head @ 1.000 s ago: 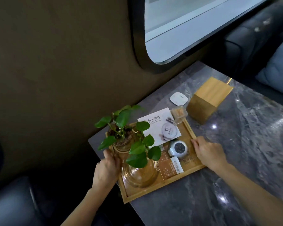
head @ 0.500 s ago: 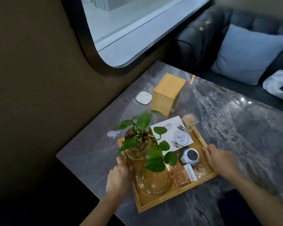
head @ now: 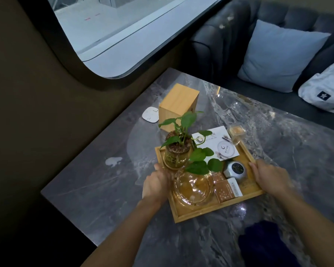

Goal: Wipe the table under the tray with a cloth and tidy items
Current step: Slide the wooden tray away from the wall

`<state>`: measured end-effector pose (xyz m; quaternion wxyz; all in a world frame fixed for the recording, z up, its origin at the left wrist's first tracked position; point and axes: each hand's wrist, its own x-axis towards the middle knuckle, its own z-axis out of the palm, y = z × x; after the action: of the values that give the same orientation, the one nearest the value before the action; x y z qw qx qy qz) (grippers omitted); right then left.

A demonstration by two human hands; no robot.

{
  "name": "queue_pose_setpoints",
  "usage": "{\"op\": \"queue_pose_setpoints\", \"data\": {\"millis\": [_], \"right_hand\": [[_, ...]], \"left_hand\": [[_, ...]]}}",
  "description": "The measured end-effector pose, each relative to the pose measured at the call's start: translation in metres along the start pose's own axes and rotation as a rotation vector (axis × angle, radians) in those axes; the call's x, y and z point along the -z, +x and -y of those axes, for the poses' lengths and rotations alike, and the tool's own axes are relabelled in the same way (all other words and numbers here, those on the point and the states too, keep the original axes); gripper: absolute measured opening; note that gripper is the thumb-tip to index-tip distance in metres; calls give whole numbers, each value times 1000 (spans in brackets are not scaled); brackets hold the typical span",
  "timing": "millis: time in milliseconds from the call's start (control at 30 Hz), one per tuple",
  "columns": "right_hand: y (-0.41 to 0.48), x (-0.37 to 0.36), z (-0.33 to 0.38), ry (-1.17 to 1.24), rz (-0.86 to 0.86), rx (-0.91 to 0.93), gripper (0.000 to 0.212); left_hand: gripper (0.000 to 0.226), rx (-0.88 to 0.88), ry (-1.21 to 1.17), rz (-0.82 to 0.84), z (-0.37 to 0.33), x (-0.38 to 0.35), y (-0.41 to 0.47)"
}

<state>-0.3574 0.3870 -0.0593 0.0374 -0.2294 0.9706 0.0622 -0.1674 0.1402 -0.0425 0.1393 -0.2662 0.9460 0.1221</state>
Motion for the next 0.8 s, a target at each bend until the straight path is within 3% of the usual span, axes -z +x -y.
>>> {"op": "queue_pose_setpoints", "data": {"millis": [200,433,633,800], "right_hand": [[14,-2,-6,18,-5,-24,39],[12,1,0,137,10,-92,37],[9,13,4,308,77,-232,39],[-11,18,15,409,-6,-266,36]], "left_hand": [[29,26,-20,-7,-10,-1,24],[24,112,-362,-70,-4,-5,33],[34,89,-313,-116,6,2,26],[33,106,-338,-154,18,9,12]]}}
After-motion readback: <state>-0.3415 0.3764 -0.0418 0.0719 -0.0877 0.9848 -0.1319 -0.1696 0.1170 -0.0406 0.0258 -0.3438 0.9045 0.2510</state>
